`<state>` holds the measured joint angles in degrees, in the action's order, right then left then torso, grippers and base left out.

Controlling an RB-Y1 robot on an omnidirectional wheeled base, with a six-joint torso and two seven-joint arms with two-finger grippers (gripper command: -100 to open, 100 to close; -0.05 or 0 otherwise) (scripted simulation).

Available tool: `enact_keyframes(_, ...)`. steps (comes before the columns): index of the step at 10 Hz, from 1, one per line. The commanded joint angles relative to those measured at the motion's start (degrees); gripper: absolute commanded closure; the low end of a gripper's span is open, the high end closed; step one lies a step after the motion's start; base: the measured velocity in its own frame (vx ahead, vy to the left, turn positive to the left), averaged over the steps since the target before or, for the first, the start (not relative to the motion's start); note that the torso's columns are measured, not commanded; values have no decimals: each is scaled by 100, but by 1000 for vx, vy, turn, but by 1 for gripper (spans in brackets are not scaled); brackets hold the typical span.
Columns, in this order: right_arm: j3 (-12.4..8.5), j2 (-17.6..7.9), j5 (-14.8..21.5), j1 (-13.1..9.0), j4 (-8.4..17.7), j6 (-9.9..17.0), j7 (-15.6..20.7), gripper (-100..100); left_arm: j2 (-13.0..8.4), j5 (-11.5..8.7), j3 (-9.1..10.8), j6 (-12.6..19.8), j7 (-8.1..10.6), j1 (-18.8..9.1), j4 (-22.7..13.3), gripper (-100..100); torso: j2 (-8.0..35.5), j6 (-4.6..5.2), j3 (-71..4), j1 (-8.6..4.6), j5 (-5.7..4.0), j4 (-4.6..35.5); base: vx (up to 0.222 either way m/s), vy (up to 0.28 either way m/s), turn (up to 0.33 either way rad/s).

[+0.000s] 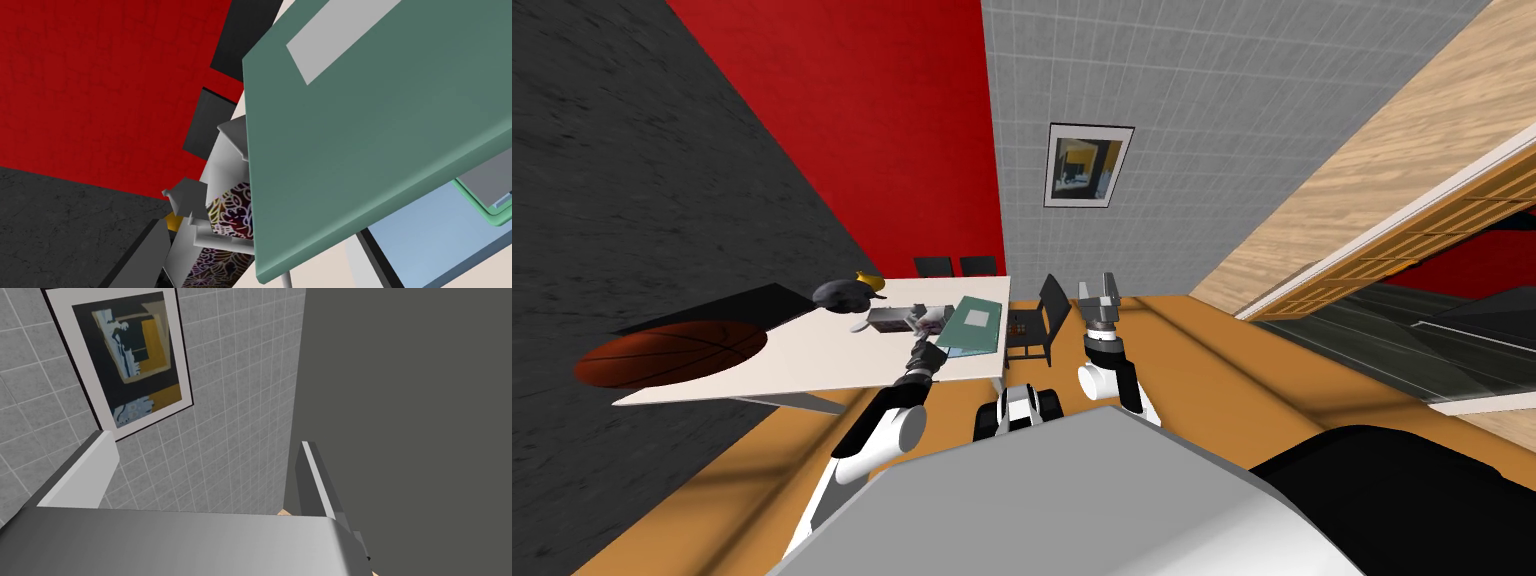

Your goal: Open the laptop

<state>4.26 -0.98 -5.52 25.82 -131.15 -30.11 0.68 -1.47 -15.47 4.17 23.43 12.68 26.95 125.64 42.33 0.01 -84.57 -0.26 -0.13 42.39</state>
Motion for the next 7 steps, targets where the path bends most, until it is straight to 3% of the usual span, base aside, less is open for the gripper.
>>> enact_keyframes(1,0,0,0,0,0,0,0,0,-8,-49,27,230,46,233,454,-100,3,0,2,9,2,1,41,-14,-8)
enact_keyframes(7,0,0,0,-1,0,0,0,0,-71,-170,113,672,144,662,1312,-100,6,-2,3,16,5,0,0,-1,4)
